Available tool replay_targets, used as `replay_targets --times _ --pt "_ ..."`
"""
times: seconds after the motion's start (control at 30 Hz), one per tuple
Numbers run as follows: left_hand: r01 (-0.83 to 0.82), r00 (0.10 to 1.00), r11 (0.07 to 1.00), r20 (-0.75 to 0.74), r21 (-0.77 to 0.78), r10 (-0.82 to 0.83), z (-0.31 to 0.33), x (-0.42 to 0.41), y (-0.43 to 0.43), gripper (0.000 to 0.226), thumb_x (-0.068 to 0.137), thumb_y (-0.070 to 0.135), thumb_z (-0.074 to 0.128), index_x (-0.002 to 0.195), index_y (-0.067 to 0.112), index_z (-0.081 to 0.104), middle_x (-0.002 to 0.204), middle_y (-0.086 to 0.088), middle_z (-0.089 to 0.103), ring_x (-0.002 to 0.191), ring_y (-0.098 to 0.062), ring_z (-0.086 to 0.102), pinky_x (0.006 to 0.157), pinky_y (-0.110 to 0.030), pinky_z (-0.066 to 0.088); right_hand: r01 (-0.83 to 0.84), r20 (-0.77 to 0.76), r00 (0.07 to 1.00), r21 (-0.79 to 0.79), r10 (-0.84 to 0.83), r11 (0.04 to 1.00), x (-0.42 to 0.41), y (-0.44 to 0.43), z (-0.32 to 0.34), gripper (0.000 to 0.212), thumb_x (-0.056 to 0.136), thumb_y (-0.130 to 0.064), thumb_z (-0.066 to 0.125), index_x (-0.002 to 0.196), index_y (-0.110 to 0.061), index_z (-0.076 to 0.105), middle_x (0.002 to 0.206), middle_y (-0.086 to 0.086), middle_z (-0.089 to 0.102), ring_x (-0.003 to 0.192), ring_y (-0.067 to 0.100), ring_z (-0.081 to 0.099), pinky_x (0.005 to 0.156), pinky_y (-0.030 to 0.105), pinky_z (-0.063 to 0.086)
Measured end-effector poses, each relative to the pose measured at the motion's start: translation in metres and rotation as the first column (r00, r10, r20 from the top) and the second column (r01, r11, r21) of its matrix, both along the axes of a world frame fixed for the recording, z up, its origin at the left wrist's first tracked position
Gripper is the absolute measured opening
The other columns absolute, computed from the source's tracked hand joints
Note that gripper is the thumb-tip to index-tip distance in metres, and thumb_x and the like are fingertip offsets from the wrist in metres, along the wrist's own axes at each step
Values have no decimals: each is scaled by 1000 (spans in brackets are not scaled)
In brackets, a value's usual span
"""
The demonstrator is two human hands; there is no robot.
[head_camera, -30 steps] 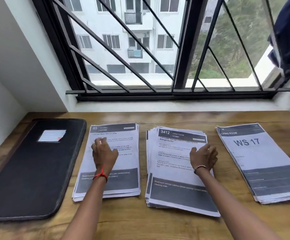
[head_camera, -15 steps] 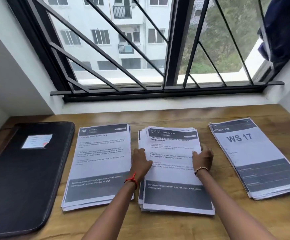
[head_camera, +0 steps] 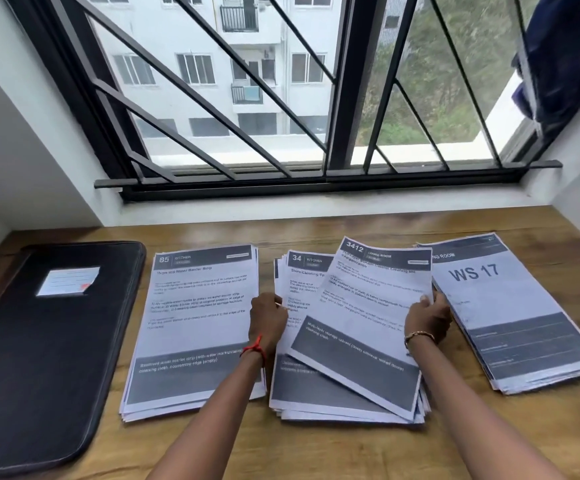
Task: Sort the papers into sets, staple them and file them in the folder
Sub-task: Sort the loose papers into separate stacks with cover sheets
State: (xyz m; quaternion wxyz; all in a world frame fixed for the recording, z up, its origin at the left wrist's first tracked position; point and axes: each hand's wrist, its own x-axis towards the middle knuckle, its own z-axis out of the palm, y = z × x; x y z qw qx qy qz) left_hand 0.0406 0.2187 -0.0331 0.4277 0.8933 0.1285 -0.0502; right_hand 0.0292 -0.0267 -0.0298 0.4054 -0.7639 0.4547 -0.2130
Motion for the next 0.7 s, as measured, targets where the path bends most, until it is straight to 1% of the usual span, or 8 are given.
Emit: replay_targets --times 0.13,0.23,0.3,0.37,0.47,0.5,0.6,0.7 --pt "-39 995 997 99 66 33 3 -4 -1 16 81 1 55 84 -3 70 88 -19 68 84 -31 65 64 -26 42 -53 27 998 20 52 998 -10 -14 -4 30 92 -2 44 118 5 55 122 26 58 111 40 54 92 40 42" --pt "-36 974 998 224 51 23 4 -9 -2 10 83 1 58 86 -2 68 93 -15 63 84 -25 61 66 -19 39 -133 95 987 50 128 990 -17 -15 -2 27 89 2 45 113 8 57 118 24 60 108 36 56 88 35 43" --pt "14 966 999 260 -38 -4 3 -13 -4 10 88 0 55 91 -1 64 89 -12 63 79 -21 57 59 -11 35 -213 110 973 70 205 974 -21 -12 -2 23 87 4 45 105 8 60 109 24 63 99 35 59 76 28 40" --pt "93 977 985 203 -148 -62 4 -18 -8 12 94 6 48 102 3 56 91 -9 64 79 -21 58 55 -11 40 -282 94 957 77 275 956 -23 -7 -4 23 87 5 44 103 8 59 106 25 64 94 34 59 72 27 36" --pt "208 978 913 89 -352 -189 4 -24 -14 26 94 14 53 119 12 47 107 -9 66 94 -23 64 75 -32 55 -336 57 942 88 332 938 -23 0 -10 27 89 2 43 111 8 56 113 24 62 99 34 58 78 33 42" --pt "229 973 878 72 -422 -219 5 -27 -15 35 89 13 61 121 15 46 111 -7 65 97 -21 64 78 -32 56 -356 43 934 91 353 930 -23 2 -13 27 90 0 43 113 6 56 114 23 61 102 35 57 80 33 42" --pt "284 957 795 113 -535 -266 9 -35 -17 46 77 8 69 113 26 47 106 -5 66 92 -16 65 69 -23 54 -404 51 915 69 401 912 -23 4 -17 21 89 -5 51 108 1 58 111 18 59 105 35 55 85 35 44" --pt "280 960 764 151 -582 -236 13 -41 -22 38 82 -10 58 98 23 53 95 -5 67 85 -11 65 67 -25 53 -364 80 931 122 356 923 -26 0 -14 42 83 -18 66 119 0 53 119 14 55 112 33 53 95 41 45"
